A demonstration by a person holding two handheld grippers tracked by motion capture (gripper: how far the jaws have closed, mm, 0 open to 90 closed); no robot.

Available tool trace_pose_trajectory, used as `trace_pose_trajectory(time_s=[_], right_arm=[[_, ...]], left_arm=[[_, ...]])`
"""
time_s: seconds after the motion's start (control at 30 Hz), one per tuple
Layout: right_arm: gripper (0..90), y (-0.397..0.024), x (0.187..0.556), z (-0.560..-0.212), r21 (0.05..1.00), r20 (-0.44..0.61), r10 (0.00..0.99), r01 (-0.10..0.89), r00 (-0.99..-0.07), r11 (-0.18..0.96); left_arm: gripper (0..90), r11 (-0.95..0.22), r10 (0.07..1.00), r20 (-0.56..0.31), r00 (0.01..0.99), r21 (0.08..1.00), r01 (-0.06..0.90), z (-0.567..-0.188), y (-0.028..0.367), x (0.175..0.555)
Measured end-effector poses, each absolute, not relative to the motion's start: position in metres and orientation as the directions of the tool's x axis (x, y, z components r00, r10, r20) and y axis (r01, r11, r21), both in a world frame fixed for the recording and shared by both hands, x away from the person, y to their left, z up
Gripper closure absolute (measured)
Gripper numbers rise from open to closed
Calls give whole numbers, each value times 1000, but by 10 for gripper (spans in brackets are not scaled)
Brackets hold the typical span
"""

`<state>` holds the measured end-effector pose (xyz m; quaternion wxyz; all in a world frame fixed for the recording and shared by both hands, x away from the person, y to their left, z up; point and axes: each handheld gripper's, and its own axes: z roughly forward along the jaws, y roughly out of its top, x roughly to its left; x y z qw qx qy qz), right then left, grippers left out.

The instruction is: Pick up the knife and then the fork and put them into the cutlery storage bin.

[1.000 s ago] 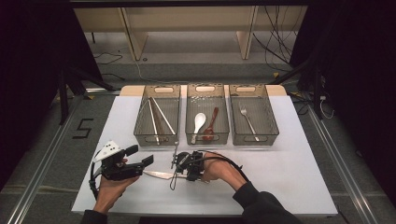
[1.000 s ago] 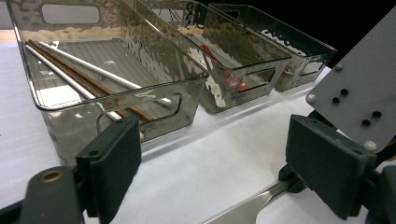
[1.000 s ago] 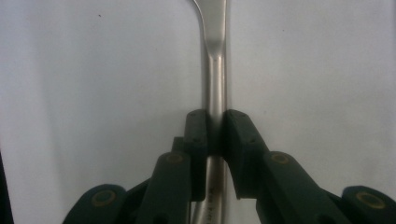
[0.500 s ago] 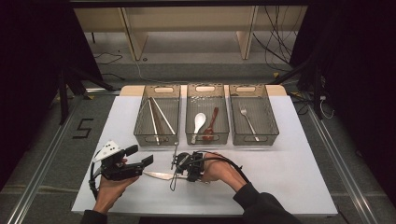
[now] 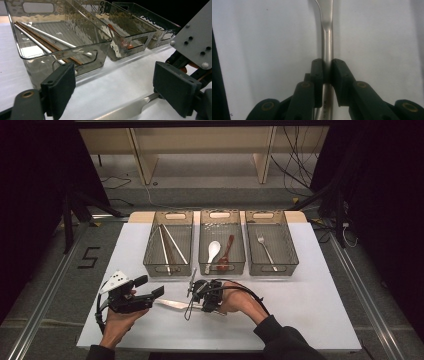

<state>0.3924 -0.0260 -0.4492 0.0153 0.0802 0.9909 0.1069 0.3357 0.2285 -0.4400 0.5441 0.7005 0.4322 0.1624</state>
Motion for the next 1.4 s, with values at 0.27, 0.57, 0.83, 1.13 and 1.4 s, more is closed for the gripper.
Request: trace_pose_trajectory(time_s=[0.27, 0.57, 0.83, 1.13, 1.4], right_arm=[[798, -35, 397, -439, 264, -6, 183, 175, -983, 949], [798, -62, 407, -416, 370, 11, 262, 247, -965, 896], [798, -99, 421, -387, 472, 25, 367, 334, -930, 816], [798, -151, 450, -363, 547, 38, 513, 447, -858, 708], [798, -191, 472, -355, 581, 66, 621, 537, -781, 612]], left_arm=[[179, -29, 787, -240, 568, 906, 423, -439, 229, 335], [180, -17, 794, -237, 560, 912, 409, -438, 230, 334], [179, -21, 793, -236, 562, 911, 412, -439, 230, 335], [179, -25, 792, -235, 564, 909, 415, -439, 230, 335], [179, -25, 792, -237, 563, 909, 417, -439, 229, 335]])
